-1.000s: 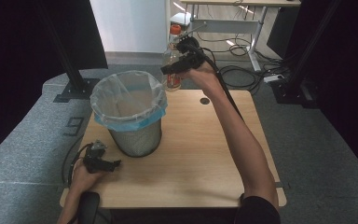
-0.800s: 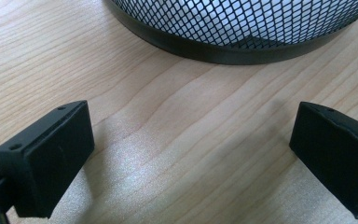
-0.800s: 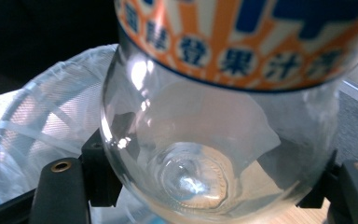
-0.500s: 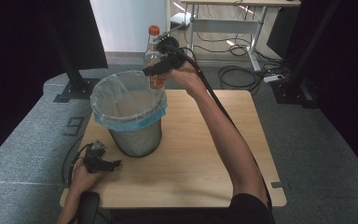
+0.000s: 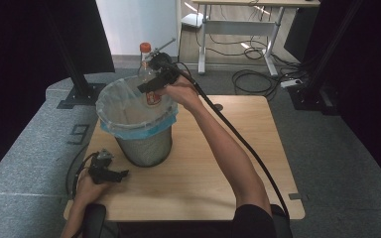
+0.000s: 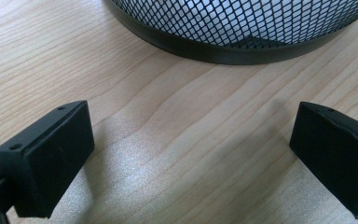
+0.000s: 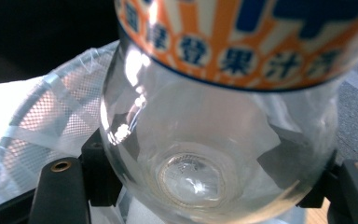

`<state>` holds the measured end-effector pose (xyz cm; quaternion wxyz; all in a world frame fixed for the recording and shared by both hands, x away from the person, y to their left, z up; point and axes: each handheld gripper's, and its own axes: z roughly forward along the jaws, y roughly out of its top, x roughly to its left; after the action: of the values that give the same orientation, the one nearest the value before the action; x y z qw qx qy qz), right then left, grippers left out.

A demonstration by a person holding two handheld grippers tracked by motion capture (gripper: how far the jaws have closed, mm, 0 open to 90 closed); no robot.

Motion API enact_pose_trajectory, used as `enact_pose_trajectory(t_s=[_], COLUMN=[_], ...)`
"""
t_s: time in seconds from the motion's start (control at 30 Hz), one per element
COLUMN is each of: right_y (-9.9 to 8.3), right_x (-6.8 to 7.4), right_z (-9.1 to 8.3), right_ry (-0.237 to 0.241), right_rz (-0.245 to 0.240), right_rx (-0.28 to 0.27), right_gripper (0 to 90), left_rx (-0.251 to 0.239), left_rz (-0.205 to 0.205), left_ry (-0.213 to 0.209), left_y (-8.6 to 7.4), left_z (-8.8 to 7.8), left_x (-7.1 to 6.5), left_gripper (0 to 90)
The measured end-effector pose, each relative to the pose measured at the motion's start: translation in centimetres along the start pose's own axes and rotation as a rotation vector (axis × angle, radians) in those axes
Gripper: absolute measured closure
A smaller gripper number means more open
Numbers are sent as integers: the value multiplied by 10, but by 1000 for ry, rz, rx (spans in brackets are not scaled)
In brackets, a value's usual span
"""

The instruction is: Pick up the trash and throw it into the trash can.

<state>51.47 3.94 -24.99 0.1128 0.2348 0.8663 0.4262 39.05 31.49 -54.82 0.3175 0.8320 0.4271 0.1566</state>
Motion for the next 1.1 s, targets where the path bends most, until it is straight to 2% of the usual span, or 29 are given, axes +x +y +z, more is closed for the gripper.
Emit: enact_pose_trajectory(t_s=[0.2,0.23,0.33,0.4,0.5,0.53,0.6,0.63,0.67,0.7,0.73,0.83,0.9,1.1], right_y=[-8,-11,-14,-17,-19,-19,-19,-19,-19,-19,-20,-21,-22,-25], right_x=[4,6,7,8,8,8,4,4,4,4,3,1,-2,-6], right_z=[20,27,34,42,47,47,42,40,39,39,38,36,33,23], right_ry=[12,19,24,30,73,73,80,52,36,36,22,26,37,21], right_rz=[-15,-11,-11,-23,-42,-42,-8,-7,-13,-13,-20,-30,-26,-31], right_rx=[18,30,40,66,108,108,46,41,43,43,49,57,44,40], right_gripper=[277,277,277,275,239,239,112,101,51,51,2,0,0,0], left_rx=[-1,1,-1,-1,-1,-1,-1,-4,0,0,0,0,-1,0], left_rz=[0,0,0,0,-1,0,-1,1,6,6,7,7,7,9], left_ry=[1,-1,0,0,0,0,0,-5,-3,-3,-4,-4,-7,-7], left_y=[0,0,0,0,0,0,0,0,0,0,0,0,0,1], left_z=[0,0,0,0,0,0,0,0,0,0,0,0,0,1], left_x=[0,0,0,0,0,0,0,0,-1,-1,-1,-1,-1,-1], left_gripper=[0,0,0,0,0,0,0,0,0,0,0,0,0,0])
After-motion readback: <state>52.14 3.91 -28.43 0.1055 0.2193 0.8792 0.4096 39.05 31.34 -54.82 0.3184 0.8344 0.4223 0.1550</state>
